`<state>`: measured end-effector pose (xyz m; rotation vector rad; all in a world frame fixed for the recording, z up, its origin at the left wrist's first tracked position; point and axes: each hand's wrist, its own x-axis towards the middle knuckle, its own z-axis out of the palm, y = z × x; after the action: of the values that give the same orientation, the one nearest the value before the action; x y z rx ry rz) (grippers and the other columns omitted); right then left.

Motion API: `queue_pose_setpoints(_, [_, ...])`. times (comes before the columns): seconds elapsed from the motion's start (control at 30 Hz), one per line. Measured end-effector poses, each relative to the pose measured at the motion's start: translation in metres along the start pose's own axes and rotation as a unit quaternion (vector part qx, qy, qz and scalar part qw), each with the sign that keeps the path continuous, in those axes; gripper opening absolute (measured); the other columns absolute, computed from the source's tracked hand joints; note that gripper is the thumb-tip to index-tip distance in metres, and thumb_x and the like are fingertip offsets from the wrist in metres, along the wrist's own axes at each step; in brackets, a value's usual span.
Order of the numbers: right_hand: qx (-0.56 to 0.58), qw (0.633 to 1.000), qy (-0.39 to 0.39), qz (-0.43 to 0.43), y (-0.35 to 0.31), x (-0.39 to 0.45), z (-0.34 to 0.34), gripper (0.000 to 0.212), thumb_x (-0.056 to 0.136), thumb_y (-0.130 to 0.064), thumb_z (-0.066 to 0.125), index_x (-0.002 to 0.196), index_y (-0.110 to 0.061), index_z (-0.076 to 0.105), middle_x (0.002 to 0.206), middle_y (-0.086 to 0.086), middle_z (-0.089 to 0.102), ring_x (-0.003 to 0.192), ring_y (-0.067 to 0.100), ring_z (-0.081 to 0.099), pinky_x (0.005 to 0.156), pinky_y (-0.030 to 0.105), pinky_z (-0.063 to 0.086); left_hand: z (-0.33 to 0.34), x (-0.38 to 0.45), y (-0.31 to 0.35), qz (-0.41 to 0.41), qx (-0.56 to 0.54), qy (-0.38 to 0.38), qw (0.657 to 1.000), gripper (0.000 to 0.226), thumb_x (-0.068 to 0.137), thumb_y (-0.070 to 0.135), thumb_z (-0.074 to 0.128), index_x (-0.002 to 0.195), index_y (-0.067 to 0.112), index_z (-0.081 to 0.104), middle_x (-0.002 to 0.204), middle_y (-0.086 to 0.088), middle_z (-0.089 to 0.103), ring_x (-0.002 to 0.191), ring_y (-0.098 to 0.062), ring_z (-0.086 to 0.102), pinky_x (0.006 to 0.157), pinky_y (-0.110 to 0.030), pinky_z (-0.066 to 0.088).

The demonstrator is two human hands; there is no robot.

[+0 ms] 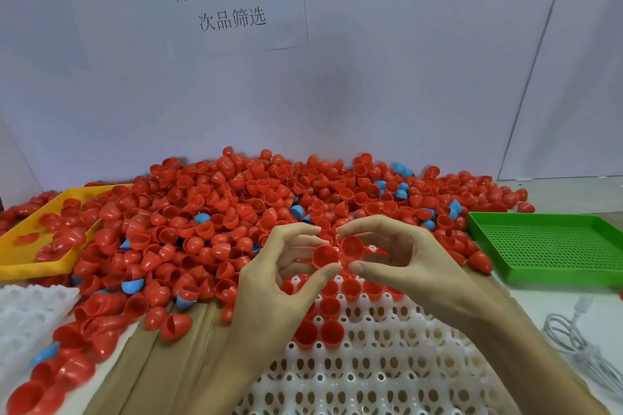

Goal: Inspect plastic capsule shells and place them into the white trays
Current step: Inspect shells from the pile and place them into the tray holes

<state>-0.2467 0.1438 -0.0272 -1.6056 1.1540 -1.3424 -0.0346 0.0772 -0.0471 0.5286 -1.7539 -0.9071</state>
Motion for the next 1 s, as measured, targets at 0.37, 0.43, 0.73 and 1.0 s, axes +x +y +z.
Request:
queue_pose_setpoints(0.37, [0.007, 0.999, 0.006, 0.033, -0.0013, -0.0016, 0.0019, 0.024, 0.100, -0.034, 0.073, 0.118, -0.019, 0.073, 0.100, 0.007, 0.076, 0.090, 0.021, 0.073, 0.087, 0.031, 0.060, -0.0004, 0.0014, 0.0010, -0.094, -0.028, -0.077, 0.992, 0.029, 0.107, 0.035, 0.051, 0.108, 0.023, 0.076, 0.083, -0.004, 0.075, 0.072, -0.021, 0.075, 0.069, -0.026, 0.059])
queue_pose_setpoints(0.43, [0.041, 0.998, -0.009, 0.039, -0.0011, -0.0017, 0.0029, 0.024, 0.103, -0.032, 0.068, 0.119, -0.015, 0.072, 0.103, 0.012, 0.075, 0.091, 0.025, 0.073, 0.087, 0.034, 0.061, -0.0005, 0.0028, 0.0018, -0.159, -0.093, -0.104, 0.977, 0.038, 0.108, 0.036, 0.044, 0.102, 0.016, 0.076, 0.084, -0.010, 0.074, 0.068, -0.023, 0.072, 0.064, -0.027, 0.057])
queue_pose_setpoints(0.73, [-0.034, 0.998, 0.026, 0.041, -0.0042, -0.0028, 0.0097, 0.018, 0.095, -0.037, 0.077, 0.097, -0.019, 0.080, 0.089, 0.011, 0.076, 0.077, 0.019, 0.068, 0.074, 0.029, 0.056, 0.0016, 0.0037, 0.0012, -0.213, -0.144, -0.134, 0.957, 0.032, 0.103, 0.045, 0.052, 0.122, 0.022, 0.063, 0.097, -0.007, 0.074, 0.079, -0.035, 0.075, 0.070, -0.038, 0.062])
queue_pose_setpoints(1.0, [-0.002, 0.996, 0.056, 0.073, -0.0004, -0.0032, 0.0080, 0.028, 0.093, -0.039, 0.078, 0.089, -0.012, 0.079, 0.078, 0.020, 0.071, 0.068, 0.026, 0.063, 0.069, 0.035, 0.055, 0.0036, -0.0014, -0.0050, -0.140, -0.079, -0.156, 0.975, 0.047, 0.080, 0.030, 0.093, 0.113, 0.032, 0.060, 0.105, 0.003, 0.074, 0.090, -0.020, 0.077, 0.082, -0.028, 0.061])
